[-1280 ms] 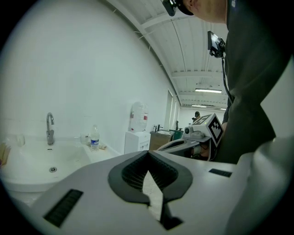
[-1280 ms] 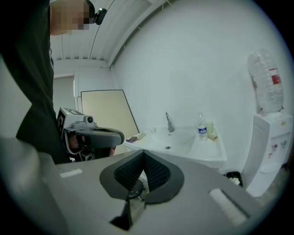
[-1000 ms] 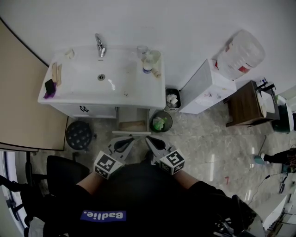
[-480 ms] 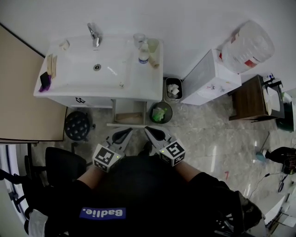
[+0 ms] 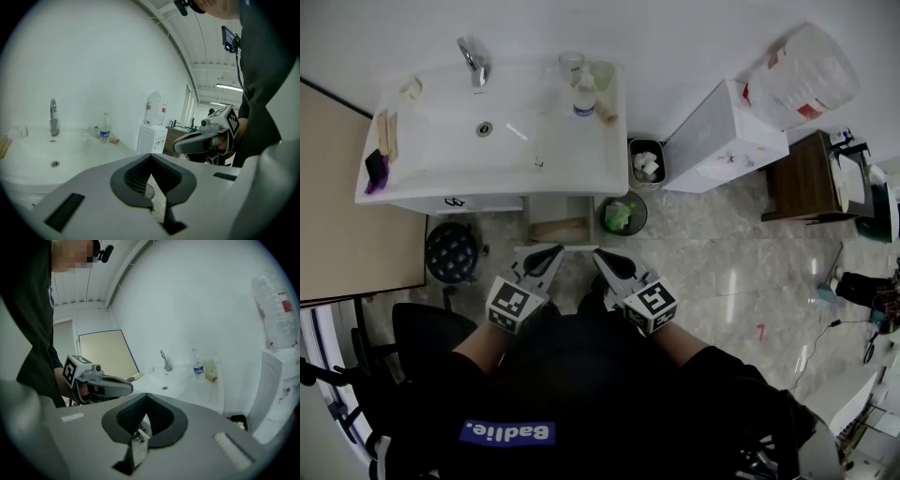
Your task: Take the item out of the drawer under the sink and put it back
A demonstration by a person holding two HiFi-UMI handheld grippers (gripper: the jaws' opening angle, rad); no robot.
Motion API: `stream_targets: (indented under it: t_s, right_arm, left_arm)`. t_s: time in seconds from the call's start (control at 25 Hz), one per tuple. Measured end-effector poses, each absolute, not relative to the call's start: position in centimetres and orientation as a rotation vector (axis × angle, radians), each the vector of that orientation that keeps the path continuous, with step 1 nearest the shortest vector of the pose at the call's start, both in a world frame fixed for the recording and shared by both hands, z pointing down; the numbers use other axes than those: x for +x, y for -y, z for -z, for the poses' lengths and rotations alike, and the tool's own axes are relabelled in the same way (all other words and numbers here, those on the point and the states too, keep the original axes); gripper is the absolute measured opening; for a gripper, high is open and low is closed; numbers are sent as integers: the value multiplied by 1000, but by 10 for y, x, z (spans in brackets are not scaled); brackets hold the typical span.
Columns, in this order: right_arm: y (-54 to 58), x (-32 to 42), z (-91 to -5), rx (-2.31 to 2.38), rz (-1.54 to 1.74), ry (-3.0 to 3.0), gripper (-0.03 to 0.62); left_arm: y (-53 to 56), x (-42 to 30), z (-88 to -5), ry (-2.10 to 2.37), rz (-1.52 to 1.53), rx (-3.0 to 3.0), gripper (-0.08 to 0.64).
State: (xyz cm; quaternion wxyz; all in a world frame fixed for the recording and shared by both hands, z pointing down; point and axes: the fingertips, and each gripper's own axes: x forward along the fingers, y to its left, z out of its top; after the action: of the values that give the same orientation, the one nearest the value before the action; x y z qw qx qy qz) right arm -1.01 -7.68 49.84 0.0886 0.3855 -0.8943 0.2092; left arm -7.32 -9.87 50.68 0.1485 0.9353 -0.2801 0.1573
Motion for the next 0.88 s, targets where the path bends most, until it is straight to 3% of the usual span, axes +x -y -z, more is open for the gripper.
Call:
stream_targets:
  t_s: [0.88]
  right_arm:
    - [70,4,-551,1198,-728,2548,2]
  left_arm:
    - [148,-75,-682,648,-981,2644,8]
